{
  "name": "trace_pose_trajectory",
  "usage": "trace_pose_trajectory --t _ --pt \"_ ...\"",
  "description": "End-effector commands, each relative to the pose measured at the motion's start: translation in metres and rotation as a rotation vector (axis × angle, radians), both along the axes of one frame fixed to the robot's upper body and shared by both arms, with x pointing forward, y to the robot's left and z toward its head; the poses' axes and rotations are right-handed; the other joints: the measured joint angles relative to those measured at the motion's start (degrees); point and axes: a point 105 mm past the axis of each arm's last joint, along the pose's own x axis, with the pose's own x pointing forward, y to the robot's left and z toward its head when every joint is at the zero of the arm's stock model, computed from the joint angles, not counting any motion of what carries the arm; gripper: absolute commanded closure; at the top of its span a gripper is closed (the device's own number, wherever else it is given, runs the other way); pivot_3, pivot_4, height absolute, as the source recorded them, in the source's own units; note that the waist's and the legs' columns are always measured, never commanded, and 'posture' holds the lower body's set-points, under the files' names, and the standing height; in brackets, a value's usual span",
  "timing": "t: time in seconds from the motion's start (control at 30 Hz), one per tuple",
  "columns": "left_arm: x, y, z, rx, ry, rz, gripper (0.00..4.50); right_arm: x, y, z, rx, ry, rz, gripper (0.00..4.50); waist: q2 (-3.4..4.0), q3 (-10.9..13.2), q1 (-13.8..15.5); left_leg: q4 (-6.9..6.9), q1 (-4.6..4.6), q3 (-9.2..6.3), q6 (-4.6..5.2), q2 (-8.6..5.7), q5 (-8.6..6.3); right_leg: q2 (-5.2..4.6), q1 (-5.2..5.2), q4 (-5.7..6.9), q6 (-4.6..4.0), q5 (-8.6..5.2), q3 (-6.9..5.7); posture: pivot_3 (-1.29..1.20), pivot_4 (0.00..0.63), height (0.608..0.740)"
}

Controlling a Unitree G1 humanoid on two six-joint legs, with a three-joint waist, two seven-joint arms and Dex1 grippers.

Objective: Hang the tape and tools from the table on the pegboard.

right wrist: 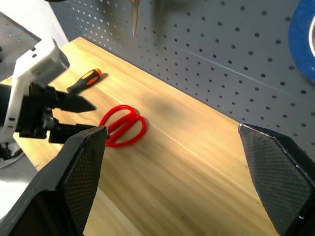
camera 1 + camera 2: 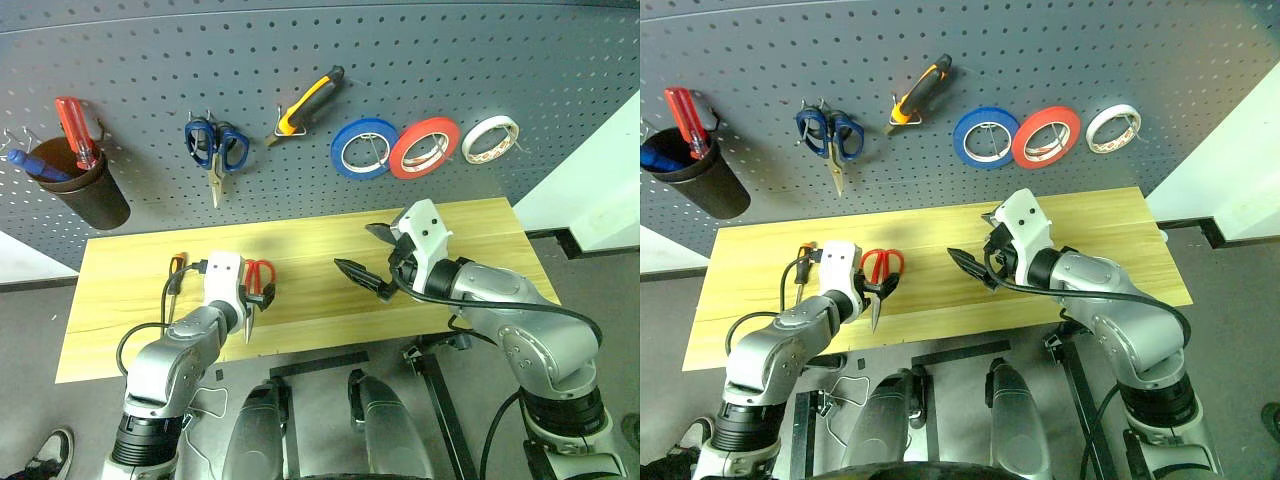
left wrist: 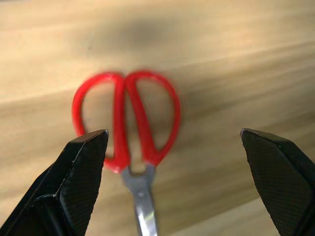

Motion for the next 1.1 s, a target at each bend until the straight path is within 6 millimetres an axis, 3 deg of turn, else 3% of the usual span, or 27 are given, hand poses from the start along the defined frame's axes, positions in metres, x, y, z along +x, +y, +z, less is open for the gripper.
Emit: trace_pose_trajectory --t 0.03,0.2,0.33,0.6,1.1 --pt "-0.006 0.022 0.0 0.091 0.041 0.152 0.0 -0.009 0.007 0.004 0.002 -0.029 0.019 0.04 -0.01 0.0 -0.1 0.0 0.0 -0.02 0.0 0.01 0.0 0.02 -0.01 0.0 0.0 0.0 -0.01 0.04 0.297 0.716" --pt "-0.013 0.038 0.003 0.15 0.088 0.243 0.0 -0.009 0.006 0.0 -0.005 -0.02 0.011 0.04 -0.03 0.0 0.0 0.01 0.01 -0.06 0.0 0.0 0.0 0.02 -0.01 0.03 -0.06 -0.03 -0.02 0.05 0.303 0.716" --pt "-0.014 0.039 -0.007 0.164 0.144 0.224 0.0 -0.01 0.007 0.003 0.0 -0.024 0.011 0.04 -0.03 0.0 0.1 0.02 0.0 -0.05 0.0 -0.04 0.0 -0.02 0.01 0.01 -0.18 -0.09 -0.02 0.04 0.309 0.716" --pt "-0.001 0.015 -0.018 0.128 0.141 0.105 0.0 -0.012 0.007 0.001 -0.004 -0.016 0.0 0.04 -0.07 0.0 0.1 0.02 -0.01 -0.07 0.0 -0.03 0.0 -0.03 0.01 0.0 -0.2 -0.1 -0.02 0.03 0.314 0.716" --pt "0.002 0.006 -0.047 0.138 0.199 0.081 0.0 -0.016 0.008 0.002 0.007 -0.014 -0.013 0.04 -0.07 0.1 0.1 0.01 -0.02 -0.08 0.0 -0.04 0.0 -0.06 0.0 -0.02 -0.22 -0.11 -0.02 0.02 0.316 0.716"
